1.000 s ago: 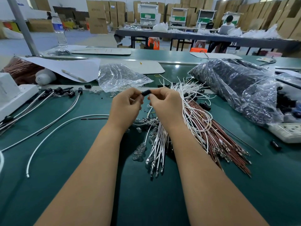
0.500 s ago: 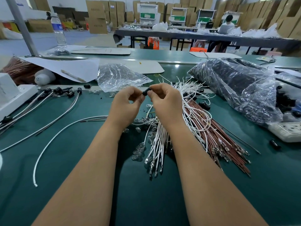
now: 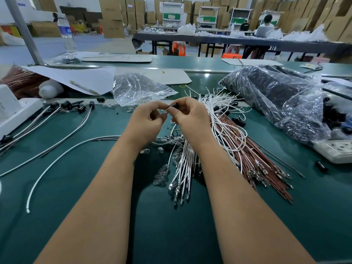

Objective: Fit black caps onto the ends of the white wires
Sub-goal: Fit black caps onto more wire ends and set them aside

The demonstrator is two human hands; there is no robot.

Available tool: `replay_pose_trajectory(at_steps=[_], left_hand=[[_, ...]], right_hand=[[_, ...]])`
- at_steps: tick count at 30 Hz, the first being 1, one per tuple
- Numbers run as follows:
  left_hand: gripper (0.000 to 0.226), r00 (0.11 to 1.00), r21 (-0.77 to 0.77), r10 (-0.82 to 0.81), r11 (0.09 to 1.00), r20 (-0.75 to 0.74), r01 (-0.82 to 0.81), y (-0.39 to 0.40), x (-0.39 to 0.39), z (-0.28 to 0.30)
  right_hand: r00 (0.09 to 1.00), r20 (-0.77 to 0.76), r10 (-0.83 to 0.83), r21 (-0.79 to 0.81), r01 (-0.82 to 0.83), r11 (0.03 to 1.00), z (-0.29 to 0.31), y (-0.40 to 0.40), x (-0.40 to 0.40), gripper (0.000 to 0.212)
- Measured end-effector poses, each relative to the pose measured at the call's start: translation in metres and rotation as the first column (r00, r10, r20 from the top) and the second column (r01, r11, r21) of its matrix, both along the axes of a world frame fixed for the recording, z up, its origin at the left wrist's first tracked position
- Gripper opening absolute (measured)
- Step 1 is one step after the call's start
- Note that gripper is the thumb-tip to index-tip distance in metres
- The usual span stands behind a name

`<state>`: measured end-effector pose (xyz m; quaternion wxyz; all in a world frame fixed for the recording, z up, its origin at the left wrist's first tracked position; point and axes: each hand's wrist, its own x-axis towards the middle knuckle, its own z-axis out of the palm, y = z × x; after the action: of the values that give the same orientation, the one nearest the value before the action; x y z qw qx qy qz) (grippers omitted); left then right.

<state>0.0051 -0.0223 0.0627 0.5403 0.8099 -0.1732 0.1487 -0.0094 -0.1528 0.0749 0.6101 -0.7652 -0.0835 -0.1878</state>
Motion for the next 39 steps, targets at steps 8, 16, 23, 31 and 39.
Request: replay_pose_trajectory(at_steps=[8, 16, 23, 31, 39], left_hand=[[0.01, 0.938, -0.099, 0.343, 0.936, 0.047, -0.338, 0.013, 0.012, -0.008], [0.009, 0.906, 0.051, 0.423, 0.905, 0.007, -0.423, 0.012, 0.014, -0.013], [0.011, 0.94, 0.078, 0.334, 0.941, -0.076, -0.328, 0.004, 0.011, -0.013], [0.008, 0.968, 0.059, 0.236, 0.971, -0.081, -0.232, -0.002, 0.006, -0.011], [0.018, 0.984, -0.065, 0.099, 0.992, -0.15, -0.11, -0.003, 0.003, -0.009]], right_hand=[[0.987, 0.073, -0.141, -0.447, 0.159, 0.88, -0.01, -0.008, 0.008, 0.027], [0.992, -0.011, -0.125, -0.807, 0.065, 0.587, -0.015, -0.007, 0.009, 0.037], [0.993, 0.07, -0.097, -0.798, 0.114, 0.592, -0.01, -0.005, 0.004, 0.023], [0.99, 0.084, -0.112, -0.764, 0.137, 0.631, -0.012, -0.004, 0.009, 0.023], [0.98, -0.101, -0.173, -0.035, 0.17, 0.985, -0.003, -0.009, 0.007, 0.005]])
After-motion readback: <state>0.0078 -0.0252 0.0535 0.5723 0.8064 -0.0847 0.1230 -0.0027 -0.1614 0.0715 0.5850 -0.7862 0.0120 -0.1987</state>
